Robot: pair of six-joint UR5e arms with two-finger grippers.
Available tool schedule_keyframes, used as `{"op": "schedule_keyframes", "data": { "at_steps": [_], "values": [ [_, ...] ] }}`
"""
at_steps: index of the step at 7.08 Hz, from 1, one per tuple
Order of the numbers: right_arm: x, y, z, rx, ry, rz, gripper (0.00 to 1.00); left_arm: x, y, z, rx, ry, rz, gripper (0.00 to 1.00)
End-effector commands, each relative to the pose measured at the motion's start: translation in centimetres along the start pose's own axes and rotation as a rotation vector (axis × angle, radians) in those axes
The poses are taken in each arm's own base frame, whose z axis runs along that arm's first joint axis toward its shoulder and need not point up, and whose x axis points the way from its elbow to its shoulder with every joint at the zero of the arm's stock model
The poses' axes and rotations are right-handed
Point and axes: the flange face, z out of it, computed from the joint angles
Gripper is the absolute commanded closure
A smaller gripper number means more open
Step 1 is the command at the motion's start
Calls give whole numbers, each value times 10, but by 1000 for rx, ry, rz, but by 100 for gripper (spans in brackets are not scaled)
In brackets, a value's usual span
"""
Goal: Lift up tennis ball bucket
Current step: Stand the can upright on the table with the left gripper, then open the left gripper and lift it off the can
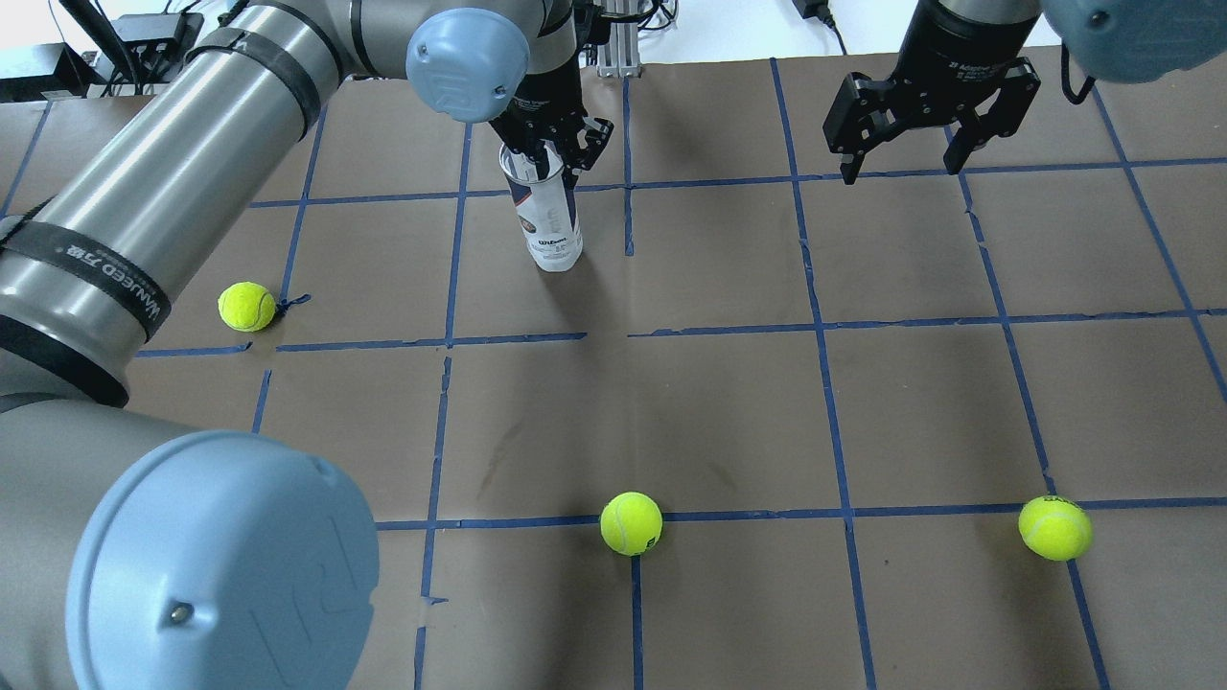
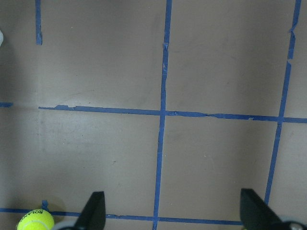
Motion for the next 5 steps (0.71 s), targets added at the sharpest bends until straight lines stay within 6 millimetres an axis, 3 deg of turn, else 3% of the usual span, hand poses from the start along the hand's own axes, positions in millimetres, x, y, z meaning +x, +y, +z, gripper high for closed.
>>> {"op": "schedule_keyframes", "data": {
  "at_steps": [1,2,3,4,5],
  "values": [
    [0,0,0,2,-2,2,0,0,9,-33,-9,2,-7,0],
    [0,0,0,2,-2,2,0,1,45,-80,-22,4,-9,0],
    [0,0,0,2,-2,0,0,-2,82,-113,-44,4,-16,0],
    [0,0,0,2,-3,0,0,-23,114,-118,-60,8,-113,0],
    [0,0,0,2,-3,0,0,-69,153,-135,-42,21,-256,0]
  ]
}}
